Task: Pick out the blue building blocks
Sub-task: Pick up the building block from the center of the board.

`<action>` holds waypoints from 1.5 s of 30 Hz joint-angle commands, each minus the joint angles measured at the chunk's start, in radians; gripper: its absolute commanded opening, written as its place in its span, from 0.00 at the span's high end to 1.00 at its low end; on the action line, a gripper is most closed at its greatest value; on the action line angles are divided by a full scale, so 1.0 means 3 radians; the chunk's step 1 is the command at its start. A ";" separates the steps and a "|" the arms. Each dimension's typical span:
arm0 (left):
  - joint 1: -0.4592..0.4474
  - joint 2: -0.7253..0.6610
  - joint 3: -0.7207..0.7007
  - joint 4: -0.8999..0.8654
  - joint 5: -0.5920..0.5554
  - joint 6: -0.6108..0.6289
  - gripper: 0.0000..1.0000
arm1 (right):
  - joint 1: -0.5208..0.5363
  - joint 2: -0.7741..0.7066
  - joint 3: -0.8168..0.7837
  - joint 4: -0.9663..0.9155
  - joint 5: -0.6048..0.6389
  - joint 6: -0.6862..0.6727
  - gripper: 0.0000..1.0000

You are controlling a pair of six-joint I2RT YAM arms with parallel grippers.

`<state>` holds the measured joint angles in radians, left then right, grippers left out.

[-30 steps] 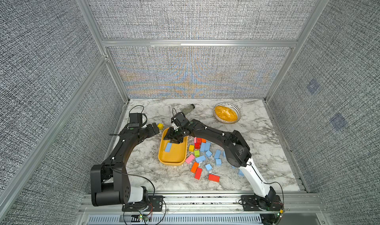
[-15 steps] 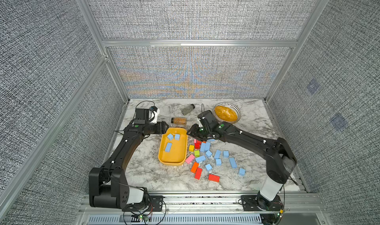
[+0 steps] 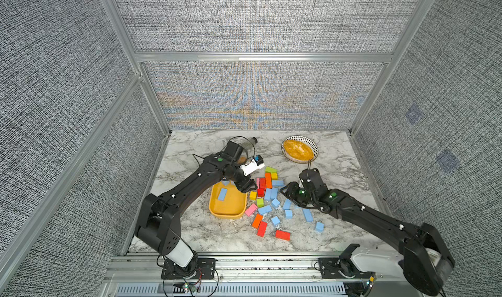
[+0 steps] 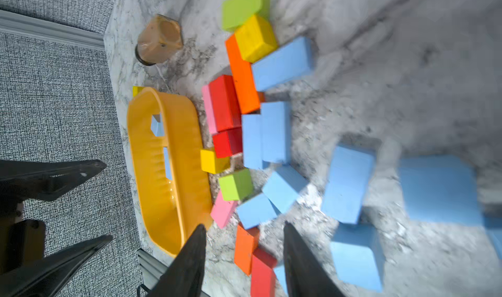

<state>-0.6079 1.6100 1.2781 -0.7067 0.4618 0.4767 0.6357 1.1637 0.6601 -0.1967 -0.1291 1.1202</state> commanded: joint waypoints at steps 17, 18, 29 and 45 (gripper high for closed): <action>-0.0736 0.1456 0.1044 -0.0599 0.0109 0.2844 0.38 | -0.0002 -0.1397 -0.0418 -0.0763 0.0363 0.0490 0.56; -0.0762 0.1513 0.1073 -0.0583 0.0067 0.2922 0.38 | 0.0002 -0.1422 -0.0388 -0.0818 0.0387 0.0495 0.56; -0.0842 0.1929 0.1310 -0.0447 -0.0278 0.3417 0.45 | 0.0003 -0.1510 -0.0220 -0.1141 0.0502 0.0507 0.56; -0.0831 0.1657 0.1461 -0.0731 0.0042 0.3192 0.80 | -0.0003 -0.1455 -0.0267 -0.0976 0.0594 0.0515 0.58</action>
<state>-0.8612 2.1441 1.7061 -0.8944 0.4297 1.5070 0.6350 0.7132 0.5777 -0.5053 0.0280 1.2736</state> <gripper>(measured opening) 0.324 0.423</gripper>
